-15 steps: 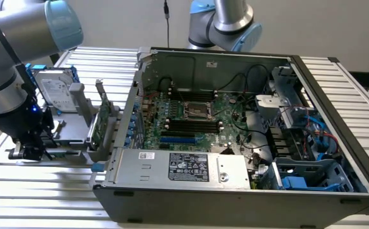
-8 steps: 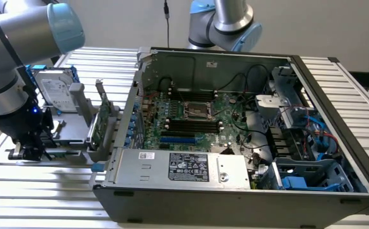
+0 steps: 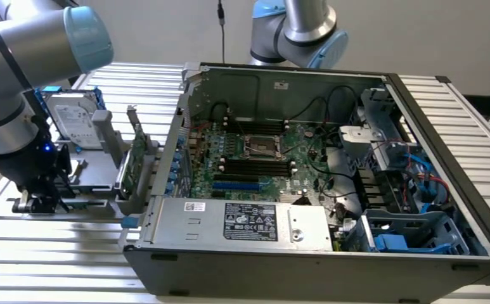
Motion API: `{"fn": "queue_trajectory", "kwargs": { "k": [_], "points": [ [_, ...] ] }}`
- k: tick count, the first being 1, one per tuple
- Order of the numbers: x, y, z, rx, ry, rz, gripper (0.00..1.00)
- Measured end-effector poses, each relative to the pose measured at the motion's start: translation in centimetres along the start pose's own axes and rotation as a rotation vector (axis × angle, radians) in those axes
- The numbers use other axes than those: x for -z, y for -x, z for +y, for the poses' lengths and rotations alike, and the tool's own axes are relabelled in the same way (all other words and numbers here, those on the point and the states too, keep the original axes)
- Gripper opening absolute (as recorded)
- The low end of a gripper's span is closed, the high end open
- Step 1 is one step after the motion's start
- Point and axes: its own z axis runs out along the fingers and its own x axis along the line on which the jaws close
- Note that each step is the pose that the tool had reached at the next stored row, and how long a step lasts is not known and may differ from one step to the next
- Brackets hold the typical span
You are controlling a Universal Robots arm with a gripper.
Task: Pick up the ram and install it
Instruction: 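Pick up the ram and move it above insertion slot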
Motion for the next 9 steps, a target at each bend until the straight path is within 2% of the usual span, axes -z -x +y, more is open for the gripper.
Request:
{"fn": "queue_trajectory", "kwargs": {
  "k": [2, 3, 4, 9],
  "points": [
    [-0.04, 0.0, 0.0, -0.002, -0.0001, -0.0002, 0.27],
    [-0.05, 0.0, -0.01, -0.003, -0.0001, -0.0002, 0.27],
    [-0.07, 0.0, -0.03, -0.005, 0.0001, -0.0003, 0.21],
    [-0.13, -0.01, -0.11, -0.022, 0.002, -0.0006, 0.21]
  ]
}}
